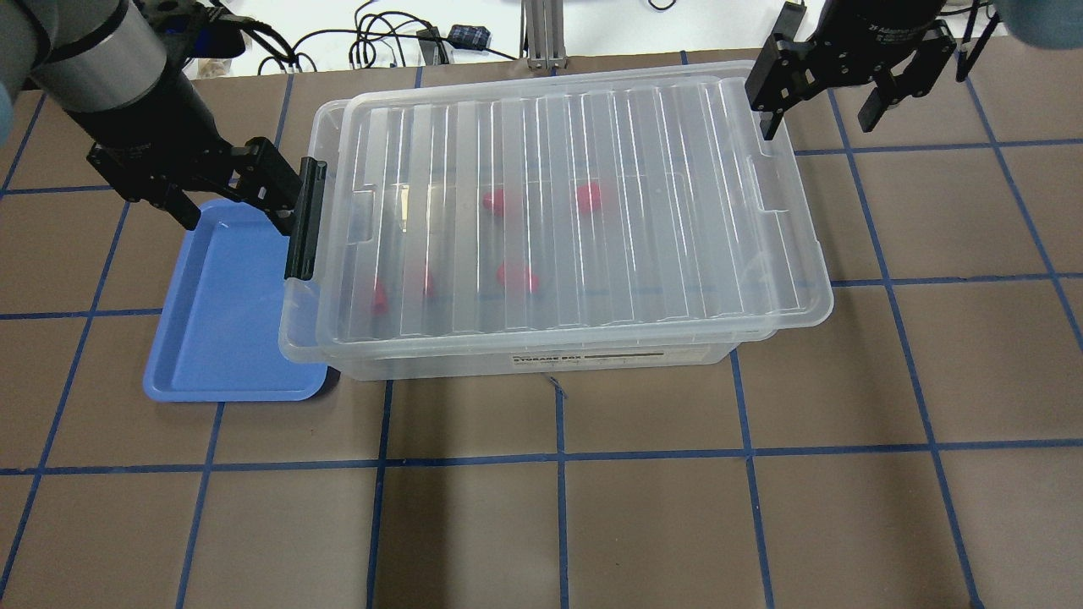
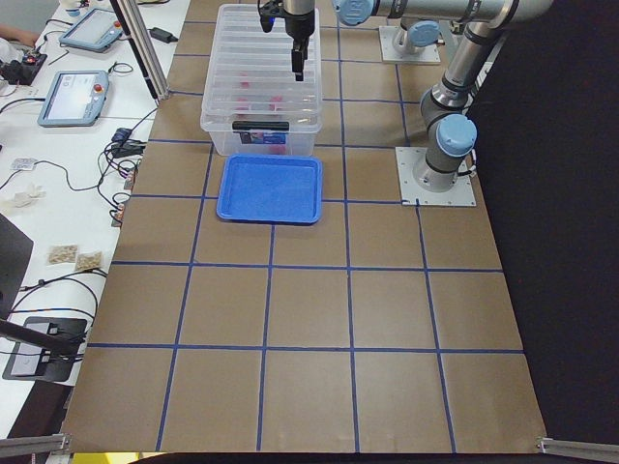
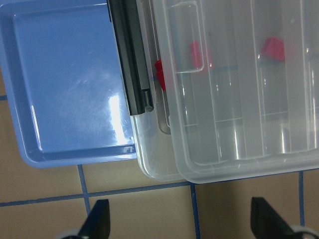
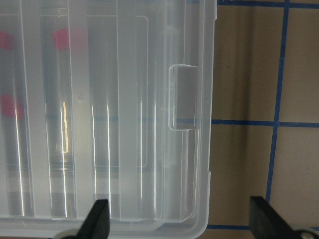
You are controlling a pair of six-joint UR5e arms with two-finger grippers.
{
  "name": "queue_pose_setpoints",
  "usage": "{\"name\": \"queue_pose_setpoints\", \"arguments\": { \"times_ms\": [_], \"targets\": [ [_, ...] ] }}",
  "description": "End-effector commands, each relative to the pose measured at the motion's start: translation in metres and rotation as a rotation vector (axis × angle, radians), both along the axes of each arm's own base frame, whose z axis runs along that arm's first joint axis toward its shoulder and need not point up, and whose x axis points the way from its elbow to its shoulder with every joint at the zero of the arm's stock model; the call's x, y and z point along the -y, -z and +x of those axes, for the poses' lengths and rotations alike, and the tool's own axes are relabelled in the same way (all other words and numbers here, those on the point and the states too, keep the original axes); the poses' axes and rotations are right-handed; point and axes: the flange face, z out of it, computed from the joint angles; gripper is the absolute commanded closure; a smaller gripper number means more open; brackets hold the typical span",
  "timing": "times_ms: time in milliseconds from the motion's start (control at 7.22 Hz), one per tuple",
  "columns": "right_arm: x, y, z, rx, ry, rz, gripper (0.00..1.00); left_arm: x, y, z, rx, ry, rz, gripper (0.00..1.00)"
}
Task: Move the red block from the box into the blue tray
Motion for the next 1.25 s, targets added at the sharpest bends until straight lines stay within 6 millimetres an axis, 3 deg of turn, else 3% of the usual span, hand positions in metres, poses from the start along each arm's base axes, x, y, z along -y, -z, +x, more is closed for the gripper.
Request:
{"name": "queue_pose_setpoints", "arguments": {
  "times_ms": [0,554,831,1108],
  "targets": [
    [0.000,0.000,-0.001,-0.001,0.001,0.002,0.00,0.000,0.000,0.000,-0.001,0.017,-0.001,0.00],
    [-0.002,-0.003,0.001,-0.002,-0.001,-0.007,0.00,0.000,0.000,0.000,-0.001,0.017,-0.001,0.00],
    [0.005,0.015,0.002,0.000,-0.002,0.016,0.00,0.000,0.000,-0.001,-0.006,0.016,-0.001,0.00],
    [0.040,0.055,-0.004,0.000,0.002,0.042,0.00,0.000,0.000,0.000,-0.005,0.017,0.000,0.00]
  ]
}}
